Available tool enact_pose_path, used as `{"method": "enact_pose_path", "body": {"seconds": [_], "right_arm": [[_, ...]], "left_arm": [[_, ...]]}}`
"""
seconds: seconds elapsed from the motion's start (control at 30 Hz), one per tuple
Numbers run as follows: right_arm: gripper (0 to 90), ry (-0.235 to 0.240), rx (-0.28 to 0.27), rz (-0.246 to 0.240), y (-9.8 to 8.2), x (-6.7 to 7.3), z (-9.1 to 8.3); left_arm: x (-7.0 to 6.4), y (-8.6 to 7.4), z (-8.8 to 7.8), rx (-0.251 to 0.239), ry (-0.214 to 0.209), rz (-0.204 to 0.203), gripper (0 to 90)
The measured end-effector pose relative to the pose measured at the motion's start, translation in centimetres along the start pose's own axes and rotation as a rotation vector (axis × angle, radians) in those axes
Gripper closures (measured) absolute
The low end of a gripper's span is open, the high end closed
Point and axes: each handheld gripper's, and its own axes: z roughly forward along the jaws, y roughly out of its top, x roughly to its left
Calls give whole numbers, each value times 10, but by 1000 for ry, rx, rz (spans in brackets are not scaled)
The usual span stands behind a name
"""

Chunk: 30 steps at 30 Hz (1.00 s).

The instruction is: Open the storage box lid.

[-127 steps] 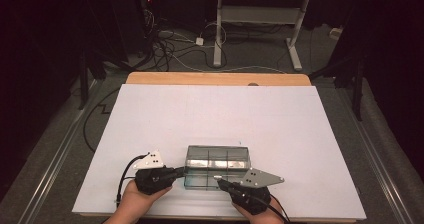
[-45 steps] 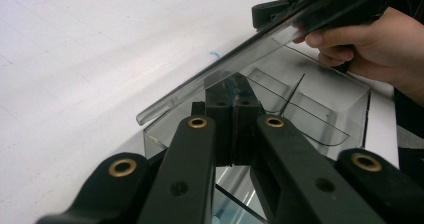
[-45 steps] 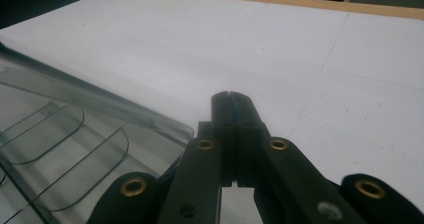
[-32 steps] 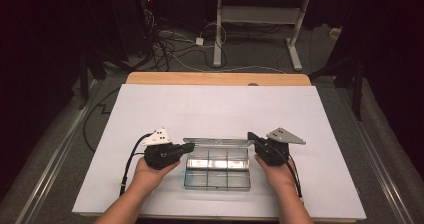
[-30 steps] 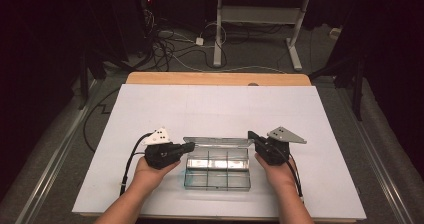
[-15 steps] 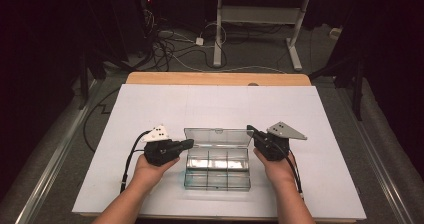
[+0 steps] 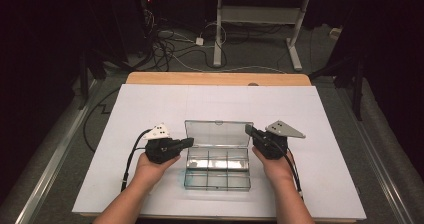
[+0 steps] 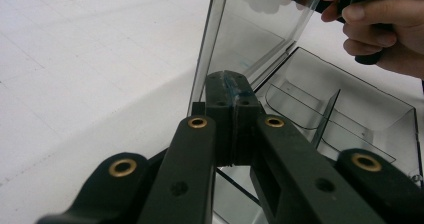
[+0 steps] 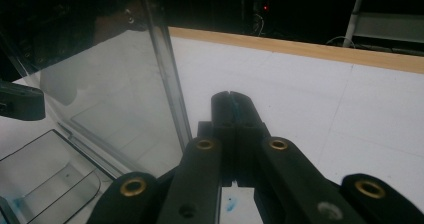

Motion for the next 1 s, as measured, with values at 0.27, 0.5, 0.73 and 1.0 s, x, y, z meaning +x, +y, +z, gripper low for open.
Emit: {"method": "enact_pose_path", "body": {"seconds": [0.27, 0.5, 0.73, 1.0], "right_arm": [[900, -9, 6, 3, -1, -2, 6], [900, -7, 18, -2, -2, -3, 8], [900, -17, 18, -11, -2, -3, 9], [900, -17, 18, -7, -2, -4, 10]], "left_arm": [[0, 0, -3, 10, 2, 1, 875], [0, 0, -24, -9, 44, 0, 874], [12, -2, -30, -21, 111, -56, 875], [22, 13, -18, -10, 140, -79, 875]]}}
